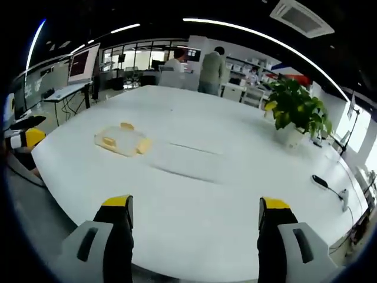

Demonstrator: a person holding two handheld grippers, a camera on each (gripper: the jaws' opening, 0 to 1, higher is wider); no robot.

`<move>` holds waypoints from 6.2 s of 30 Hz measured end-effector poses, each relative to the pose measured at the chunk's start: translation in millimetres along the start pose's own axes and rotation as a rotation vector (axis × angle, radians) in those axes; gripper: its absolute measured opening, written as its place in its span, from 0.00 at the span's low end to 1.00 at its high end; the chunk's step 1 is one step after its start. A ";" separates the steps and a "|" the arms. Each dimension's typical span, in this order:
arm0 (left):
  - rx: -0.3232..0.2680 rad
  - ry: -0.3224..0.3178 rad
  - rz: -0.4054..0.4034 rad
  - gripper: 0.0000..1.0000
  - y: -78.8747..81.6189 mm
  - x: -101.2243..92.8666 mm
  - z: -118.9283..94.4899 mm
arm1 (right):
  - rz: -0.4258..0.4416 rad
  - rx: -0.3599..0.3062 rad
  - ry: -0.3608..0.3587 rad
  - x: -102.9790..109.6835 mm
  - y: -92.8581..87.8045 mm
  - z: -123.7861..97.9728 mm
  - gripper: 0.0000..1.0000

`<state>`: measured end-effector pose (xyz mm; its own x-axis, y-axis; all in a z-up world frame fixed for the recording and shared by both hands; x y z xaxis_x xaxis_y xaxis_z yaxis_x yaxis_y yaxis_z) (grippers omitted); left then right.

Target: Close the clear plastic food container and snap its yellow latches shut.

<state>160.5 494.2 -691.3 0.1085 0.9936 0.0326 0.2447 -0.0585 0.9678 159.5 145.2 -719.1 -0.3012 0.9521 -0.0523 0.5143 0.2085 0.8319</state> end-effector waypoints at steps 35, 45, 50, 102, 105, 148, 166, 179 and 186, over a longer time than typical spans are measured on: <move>0.033 0.025 0.059 0.91 -6.4 2.4 4.2 | 0.006 -0.022 0.060 2.1 5.8 5.4 0.86; 0.032 0.013 0.024 0.92 -5.6 0.4 4.1 | 0.001 -0.039 0.063 2.0 7.2 3.6 0.84; 0.023 0.019 -0.041 0.92 -1.9 3.1 2.3 | 0.007 -0.050 0.067 2.3 8.2 3.2 0.84; 0.101 -0.105 0.371 0.89 29.2 46.8 125.8 | -0.367 -0.060 0.310 42.6 97.2 128.9 0.79; 0.105 -0.112 0.468 0.88 28.4 50.1 150.0 | -0.474 -0.042 0.330 48.4 105.0 148.2 0.78; 0.282 -0.545 1.145 0.81 -29.1 28.3 253.9 | -0.942 0.465 0.748 80.7 79.8 265.0 0.73; 0.372 -0.673 1.121 0.65 -37.8 21.0 257.3 | -0.877 0.609 0.933 88.0 65.3 258.4 0.47; 0.425 -0.847 1.124 0.45 -49.7 14.2 247.5 | -0.908 0.595 0.963 90.5 67.0 254.4 0.38; 0.439 -0.891 1.129 0.33 -51.0 11.0 245.0 | -0.894 0.573 0.974 86.5 67.9 256.2 0.38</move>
<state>385.3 484.3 -801.4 0.9264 0.0336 0.3751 -0.1220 -0.9156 0.3832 374.1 299.0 -808.7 -0.9871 -0.0226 0.1583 0.0394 0.9250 0.3778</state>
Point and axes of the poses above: the point that each gripper's makers call its tool centre point, and the gripper's own axes: z roughly forward along the fingers, x roughly to its left, y roughly out of its top, the point moved 4 cm from there along -z, roughly backward along the fingers, and after that the axes turned 10 degrees about y, right-handed, at the moved point
